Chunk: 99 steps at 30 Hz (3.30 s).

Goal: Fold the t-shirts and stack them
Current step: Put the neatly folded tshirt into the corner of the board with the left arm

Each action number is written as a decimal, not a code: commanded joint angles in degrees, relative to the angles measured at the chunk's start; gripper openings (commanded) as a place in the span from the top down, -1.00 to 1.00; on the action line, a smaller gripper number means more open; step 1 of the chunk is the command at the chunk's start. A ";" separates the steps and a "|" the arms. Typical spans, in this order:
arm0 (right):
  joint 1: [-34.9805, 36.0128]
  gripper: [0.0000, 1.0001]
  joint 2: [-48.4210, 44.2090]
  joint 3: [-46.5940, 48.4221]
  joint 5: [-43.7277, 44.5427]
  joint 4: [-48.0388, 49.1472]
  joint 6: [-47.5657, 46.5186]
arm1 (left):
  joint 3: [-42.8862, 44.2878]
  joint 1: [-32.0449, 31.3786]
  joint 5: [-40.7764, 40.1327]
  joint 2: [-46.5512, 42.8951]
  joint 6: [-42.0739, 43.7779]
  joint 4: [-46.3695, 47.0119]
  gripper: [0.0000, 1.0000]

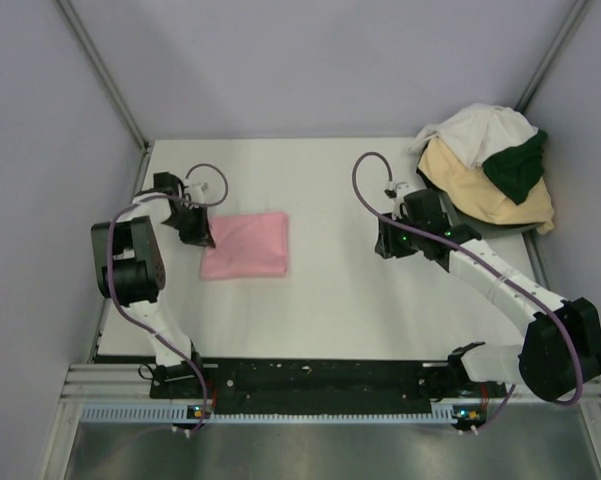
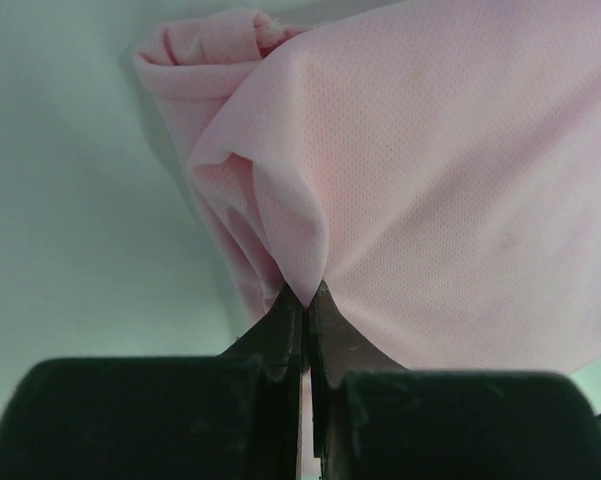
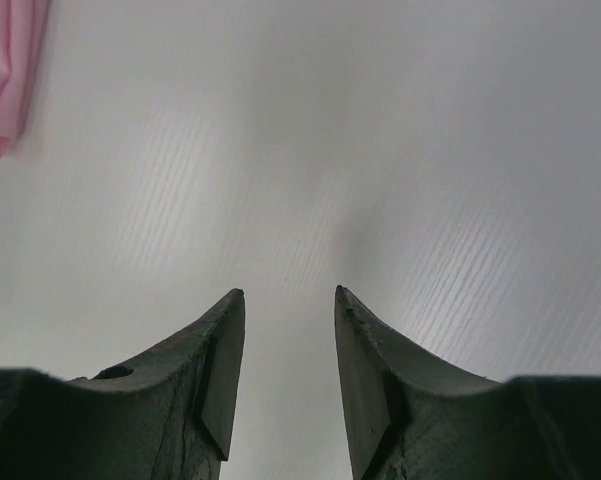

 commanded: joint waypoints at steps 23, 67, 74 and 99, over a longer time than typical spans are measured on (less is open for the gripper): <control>-0.81 0.17 -3.36 2.19 4.70 -2.45 -5.34 | 15.50 21.18 -23.41 3.35 27.88 -3.96 1.00; -6.34 -0.13 -13.37 -13.62 10.85 10.47 -1.20 | -26.57 -8.87 -5.22 -37.78 20.68 18.52 -0.14; -6.43 -0.15 -18.21 -21.52 16.11 20.73 -2.35 | -36.95 -8.79 -2.40 -40.24 18.66 30.55 -0.27; -6.52 -0.28 -29.73 -45.09 24.83 52.92 -7.27 | -51.99 -8.00 -13.04 -41.29 -0.68 69.24 -0.50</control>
